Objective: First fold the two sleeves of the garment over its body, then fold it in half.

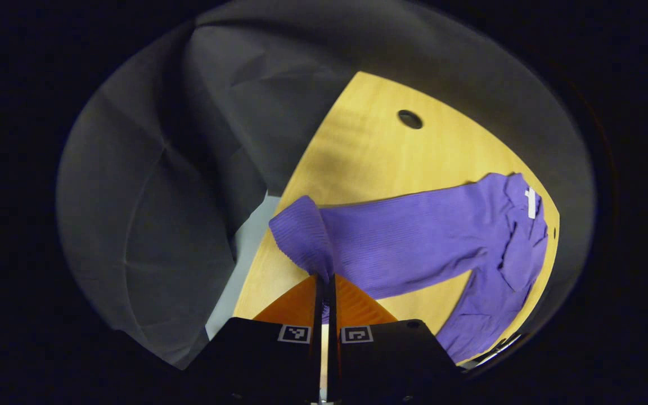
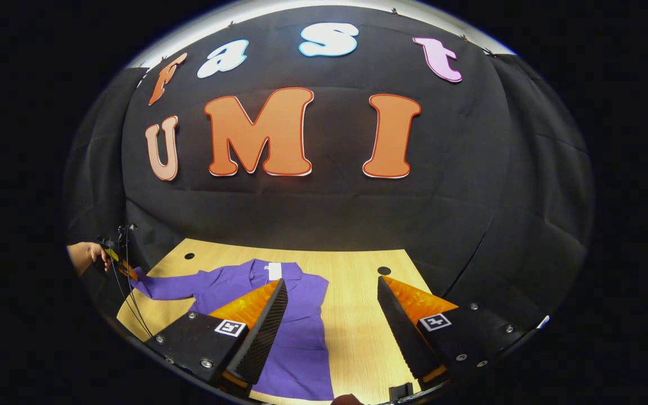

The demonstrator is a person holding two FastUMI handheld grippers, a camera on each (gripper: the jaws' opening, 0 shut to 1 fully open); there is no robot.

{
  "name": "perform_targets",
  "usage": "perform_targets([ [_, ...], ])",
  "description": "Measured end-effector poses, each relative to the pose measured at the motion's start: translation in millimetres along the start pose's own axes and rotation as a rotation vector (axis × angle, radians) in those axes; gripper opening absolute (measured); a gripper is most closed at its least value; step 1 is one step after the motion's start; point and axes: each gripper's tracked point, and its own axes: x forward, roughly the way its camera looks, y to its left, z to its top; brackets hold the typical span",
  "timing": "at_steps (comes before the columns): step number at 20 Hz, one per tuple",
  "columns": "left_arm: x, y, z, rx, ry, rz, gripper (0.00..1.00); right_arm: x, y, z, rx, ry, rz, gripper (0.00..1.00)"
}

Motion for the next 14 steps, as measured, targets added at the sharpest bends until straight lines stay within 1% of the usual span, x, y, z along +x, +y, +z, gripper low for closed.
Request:
perform_targets([
  [3,-40.3,-35.3,10.7,0.071,-0.049,-0.037,0.06,0.3,-3.7,15.3,0.017,-0.060,0.011,0.96],
  [6,-78.8,-72.7,20.3,0.124,-0.094,-0.084,0.06,-0.5,-16.7,23.6,0.013,-0.111,-0.005,0.96],
  [8,-105.7,-110.6,21.2,0.163,-0.125,-0.133,0.05,-3.5,-18.7,23.1,0.023,-0.123,0.009,0.96],
  [13,-149.7,-205.2,28.6,0.264,-0.185,-0.201,0.05,-7.9,-31.1,15.1,0.049,-0.136,0.037,0.96],
  [14,-154.6,-224.2,28.8,0.282,-0.190,-0.212,0.06,-9.6,-32.8,14.2,0.062,-0.135,0.050,1.00],
])
